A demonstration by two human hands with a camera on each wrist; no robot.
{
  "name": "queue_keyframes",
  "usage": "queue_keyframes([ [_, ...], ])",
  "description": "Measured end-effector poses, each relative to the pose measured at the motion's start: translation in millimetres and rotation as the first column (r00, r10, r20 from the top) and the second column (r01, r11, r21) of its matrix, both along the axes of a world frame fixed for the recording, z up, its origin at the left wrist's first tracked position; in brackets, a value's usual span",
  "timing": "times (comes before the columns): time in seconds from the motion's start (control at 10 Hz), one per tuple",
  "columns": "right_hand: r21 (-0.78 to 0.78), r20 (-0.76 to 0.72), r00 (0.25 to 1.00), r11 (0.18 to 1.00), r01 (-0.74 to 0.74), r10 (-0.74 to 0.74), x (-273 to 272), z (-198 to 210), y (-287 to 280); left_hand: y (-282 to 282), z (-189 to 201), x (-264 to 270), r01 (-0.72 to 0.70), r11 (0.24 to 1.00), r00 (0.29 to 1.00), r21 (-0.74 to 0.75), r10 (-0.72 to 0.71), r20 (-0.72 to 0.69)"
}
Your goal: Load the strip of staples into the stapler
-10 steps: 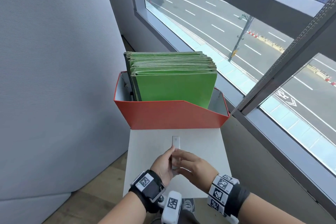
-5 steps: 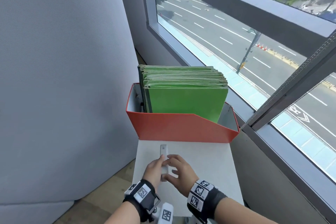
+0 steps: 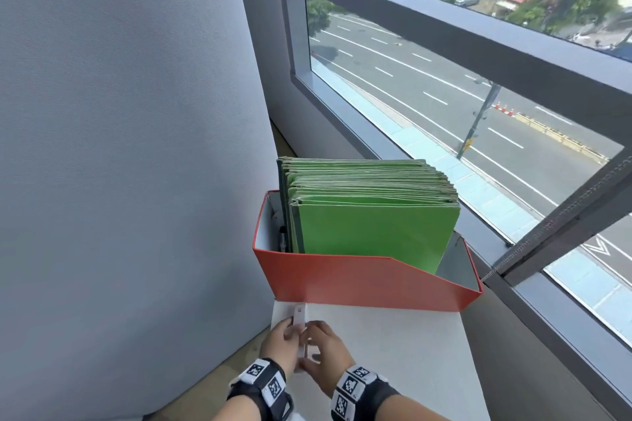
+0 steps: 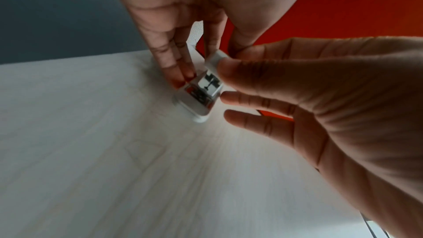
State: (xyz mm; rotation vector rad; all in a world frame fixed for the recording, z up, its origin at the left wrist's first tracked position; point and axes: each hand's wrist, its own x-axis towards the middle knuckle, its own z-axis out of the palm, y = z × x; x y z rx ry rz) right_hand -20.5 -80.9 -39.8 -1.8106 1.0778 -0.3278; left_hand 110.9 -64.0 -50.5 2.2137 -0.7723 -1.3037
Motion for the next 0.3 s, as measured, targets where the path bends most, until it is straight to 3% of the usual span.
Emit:
queue_keyframes([
  [0.2, -0.031, 0.033, 0.999, 0.999, -0.02, 0.021, -18, 34, 0, -3, -12, 6, 0.092, 0.996, 0.981, -0.005, -0.09, 0.171],
  [0.3, -0.013, 0.19, 0.978, 0.996, 0.085, -0.082, -44, 72, 0, 1, -18, 8, 0.124, 0.992, 0.962, -0.021, -0.115, 0.247],
])
